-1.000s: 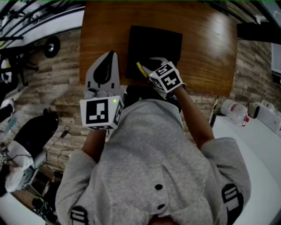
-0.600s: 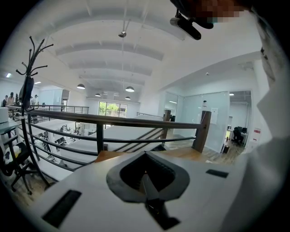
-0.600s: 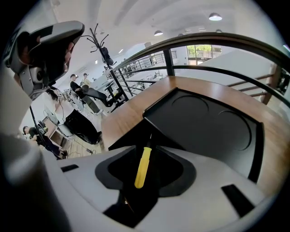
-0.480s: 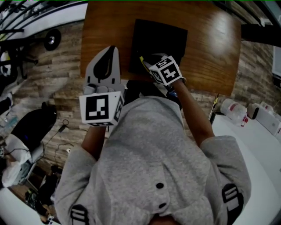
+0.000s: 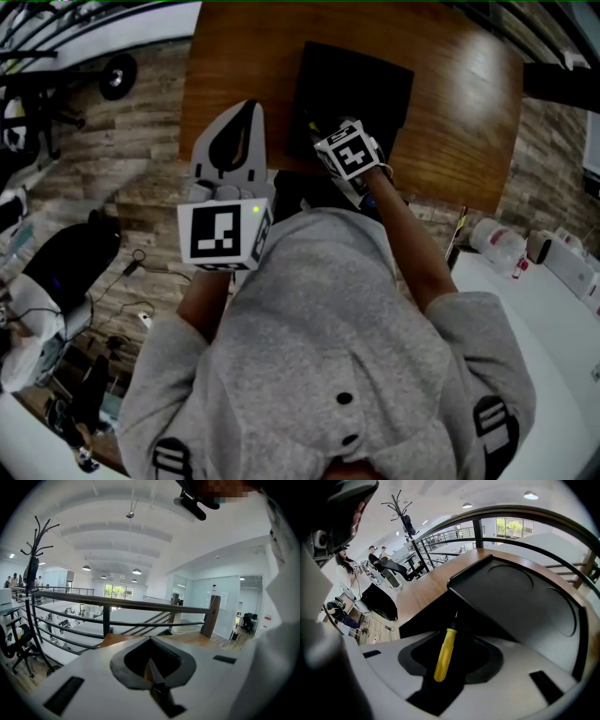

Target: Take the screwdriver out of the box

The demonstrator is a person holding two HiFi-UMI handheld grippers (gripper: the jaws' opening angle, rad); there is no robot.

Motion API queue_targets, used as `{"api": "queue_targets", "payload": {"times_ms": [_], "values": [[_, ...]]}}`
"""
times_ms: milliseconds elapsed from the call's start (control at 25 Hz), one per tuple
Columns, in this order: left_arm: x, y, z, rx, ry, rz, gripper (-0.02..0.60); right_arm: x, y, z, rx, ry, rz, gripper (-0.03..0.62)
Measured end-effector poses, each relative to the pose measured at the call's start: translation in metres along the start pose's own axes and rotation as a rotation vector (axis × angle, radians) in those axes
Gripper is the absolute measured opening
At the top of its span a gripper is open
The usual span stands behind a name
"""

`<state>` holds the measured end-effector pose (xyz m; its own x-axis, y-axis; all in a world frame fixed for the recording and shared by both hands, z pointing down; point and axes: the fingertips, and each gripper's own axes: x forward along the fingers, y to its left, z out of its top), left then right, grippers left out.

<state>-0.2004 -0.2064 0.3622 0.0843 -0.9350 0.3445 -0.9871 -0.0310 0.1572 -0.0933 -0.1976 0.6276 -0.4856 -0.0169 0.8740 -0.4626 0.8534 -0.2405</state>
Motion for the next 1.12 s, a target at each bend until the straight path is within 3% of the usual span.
{"api": "queue_targets", "payload": {"times_ms": [640, 760, 1120], "values": [[-0.002, 0.004, -0.002, -0.014, 0.010, 0.008, 0.012, 0.017, -0.001, -0.006, -0.068, 0.159, -0.119, 0.153], [-0.004, 0.002, -0.002, -0.012, 0.014, 0.003, 0.012, 0.018, -0.003, -0.008, -0.091, 0.207, -0.155, 0.124], [-0.009, 0.006, -0.001, -0.014, -0.005, 0.000, 0.012, 0.018, -0.005, -0.014, -0.091, 0.287, -0.117, 0.097]]}}
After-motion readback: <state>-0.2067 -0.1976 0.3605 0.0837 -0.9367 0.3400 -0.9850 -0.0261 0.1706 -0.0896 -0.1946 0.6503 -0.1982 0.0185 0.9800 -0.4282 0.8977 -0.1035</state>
